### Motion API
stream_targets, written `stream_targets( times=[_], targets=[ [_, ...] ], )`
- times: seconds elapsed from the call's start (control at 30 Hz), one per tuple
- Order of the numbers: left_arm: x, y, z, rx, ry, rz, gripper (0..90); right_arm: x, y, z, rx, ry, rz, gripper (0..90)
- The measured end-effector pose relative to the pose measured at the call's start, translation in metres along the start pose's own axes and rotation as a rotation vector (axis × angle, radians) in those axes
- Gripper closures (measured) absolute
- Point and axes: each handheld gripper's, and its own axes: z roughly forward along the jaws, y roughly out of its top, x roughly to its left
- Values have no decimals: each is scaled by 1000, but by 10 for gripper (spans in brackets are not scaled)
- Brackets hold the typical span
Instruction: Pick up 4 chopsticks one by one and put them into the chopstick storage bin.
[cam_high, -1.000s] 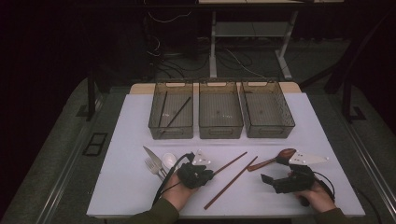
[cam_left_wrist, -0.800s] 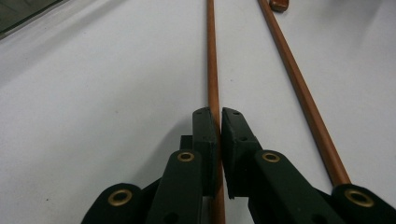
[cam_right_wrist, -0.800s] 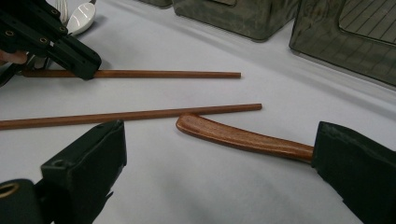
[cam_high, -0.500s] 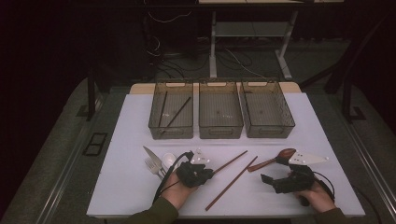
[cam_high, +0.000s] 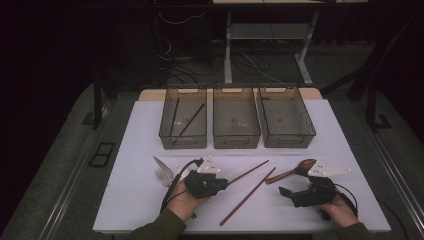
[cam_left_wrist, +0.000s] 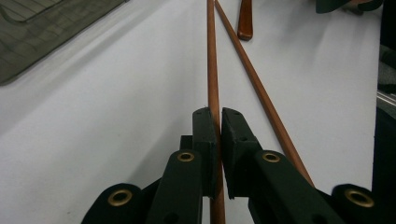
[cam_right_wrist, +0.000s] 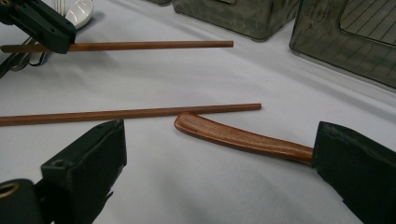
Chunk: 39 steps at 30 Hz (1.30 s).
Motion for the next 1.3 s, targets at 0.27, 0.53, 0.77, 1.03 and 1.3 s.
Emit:
stream_targets(
  times=[0.27, 0.53, 0.77, 1.03, 1.3],
  targets=[
    [5, 1, -11, -26, -24, -6, 839, -2, 0, 1, -5, -22, -15, 29],
    [12, 2, -24, -52, -38, -16, 839, -2, 0, 1, 5, -20, -24, 29],
    [18, 3, -35, -73, -28, -15, 840, -2, 0, 1, 4, -21, -21, 29],
    [30, 0, -48, -105, 4, -39, 839, -2, 0, 1, 2, -22, -20, 29],
    [41, -2, -60, -135, 40, -66, 839, -2, 0, 1, 3, -18, -23, 29]
  ],
)
